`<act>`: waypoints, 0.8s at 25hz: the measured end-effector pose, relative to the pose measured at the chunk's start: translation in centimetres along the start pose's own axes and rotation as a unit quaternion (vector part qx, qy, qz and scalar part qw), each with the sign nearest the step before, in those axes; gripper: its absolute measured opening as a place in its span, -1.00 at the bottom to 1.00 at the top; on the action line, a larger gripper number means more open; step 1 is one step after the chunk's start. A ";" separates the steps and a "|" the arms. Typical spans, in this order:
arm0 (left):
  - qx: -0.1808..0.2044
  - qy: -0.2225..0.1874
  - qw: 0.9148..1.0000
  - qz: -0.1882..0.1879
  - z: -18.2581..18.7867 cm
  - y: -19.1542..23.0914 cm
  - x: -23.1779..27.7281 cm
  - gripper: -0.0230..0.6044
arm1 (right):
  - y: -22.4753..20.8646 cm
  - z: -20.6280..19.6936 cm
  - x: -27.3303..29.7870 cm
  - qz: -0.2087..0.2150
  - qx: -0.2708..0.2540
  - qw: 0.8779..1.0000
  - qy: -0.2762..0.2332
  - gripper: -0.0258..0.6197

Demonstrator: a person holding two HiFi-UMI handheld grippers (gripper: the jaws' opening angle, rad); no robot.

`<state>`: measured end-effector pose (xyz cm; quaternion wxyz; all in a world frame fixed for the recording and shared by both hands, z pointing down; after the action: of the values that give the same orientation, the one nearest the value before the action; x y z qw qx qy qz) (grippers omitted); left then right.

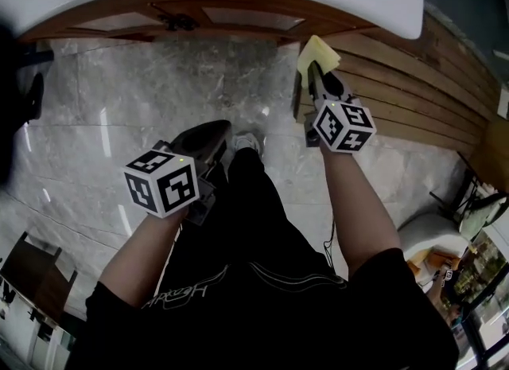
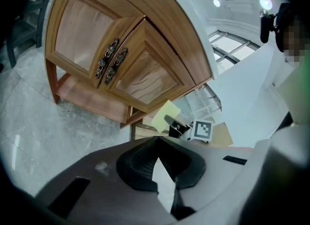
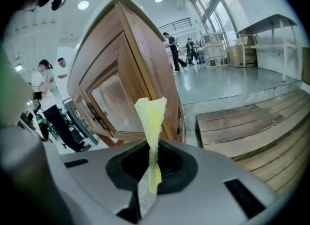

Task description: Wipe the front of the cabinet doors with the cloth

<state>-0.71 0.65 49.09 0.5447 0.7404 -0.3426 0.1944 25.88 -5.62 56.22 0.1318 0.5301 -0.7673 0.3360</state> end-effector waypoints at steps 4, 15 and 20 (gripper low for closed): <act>0.019 -0.024 1.000 0.003 0.8 -3.1 -2.3 -0.91 | 3.6 3.5 -3.9 0.090 -0.006 0.996 0.006 -0.79; 0.101 -0.105 0.989 -0.029 2.8 -13.6 -15.5 -0.91 | 18.2 14.1 -20.4 0.393 0.016 0.919 0.014 -0.79; 0.187 -0.147 0.971 -0.038 2.7 -17.9 -22.6 -0.91 | 22.7 16.6 -26.9 0.394 -0.071 0.916 0.007 -0.79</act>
<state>-3.65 7.90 21.23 0.3475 0.8619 -0.3480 0.1235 18.79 7.79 20.36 0.0314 0.1718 -0.9349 0.3089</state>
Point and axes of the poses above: the fingertips, and each gripper's own axes: x forward along the fingers, y to its left, z out of its top, the point moved 7 cm from there along -x, backward along the fingers, and after that the axes turned 7 degrees about z, right-handed, at the moved point
